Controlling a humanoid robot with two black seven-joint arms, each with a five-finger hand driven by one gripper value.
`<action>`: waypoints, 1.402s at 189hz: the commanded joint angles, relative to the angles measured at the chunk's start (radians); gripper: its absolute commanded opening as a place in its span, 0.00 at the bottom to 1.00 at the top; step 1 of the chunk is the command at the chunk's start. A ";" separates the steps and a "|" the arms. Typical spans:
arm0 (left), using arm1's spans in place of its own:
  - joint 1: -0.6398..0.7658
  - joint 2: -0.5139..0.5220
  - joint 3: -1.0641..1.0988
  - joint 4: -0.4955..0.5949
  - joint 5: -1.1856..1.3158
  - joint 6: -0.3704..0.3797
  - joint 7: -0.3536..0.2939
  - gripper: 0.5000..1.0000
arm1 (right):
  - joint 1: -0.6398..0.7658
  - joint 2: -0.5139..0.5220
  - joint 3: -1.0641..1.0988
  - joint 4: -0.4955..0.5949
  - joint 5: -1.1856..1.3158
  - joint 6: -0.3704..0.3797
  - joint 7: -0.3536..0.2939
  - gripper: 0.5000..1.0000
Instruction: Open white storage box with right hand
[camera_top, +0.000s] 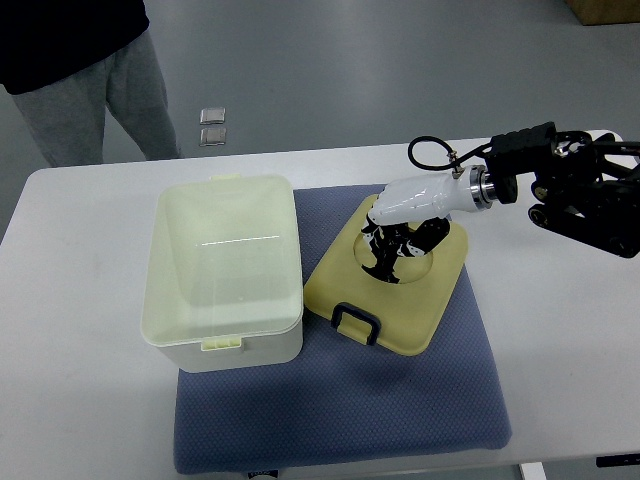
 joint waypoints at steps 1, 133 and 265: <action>0.000 0.000 0.000 0.000 0.000 0.000 -0.001 1.00 | -0.007 -0.001 0.001 -0.001 0.001 -0.004 0.000 0.07; -0.002 0.000 0.000 0.000 0.000 0.000 -0.001 1.00 | -0.023 -0.044 0.101 -0.018 0.343 0.105 0.000 0.84; 0.000 0.000 0.000 0.000 0.000 0.000 -0.001 1.00 | -0.353 0.130 0.363 -0.294 1.527 0.110 0.000 0.84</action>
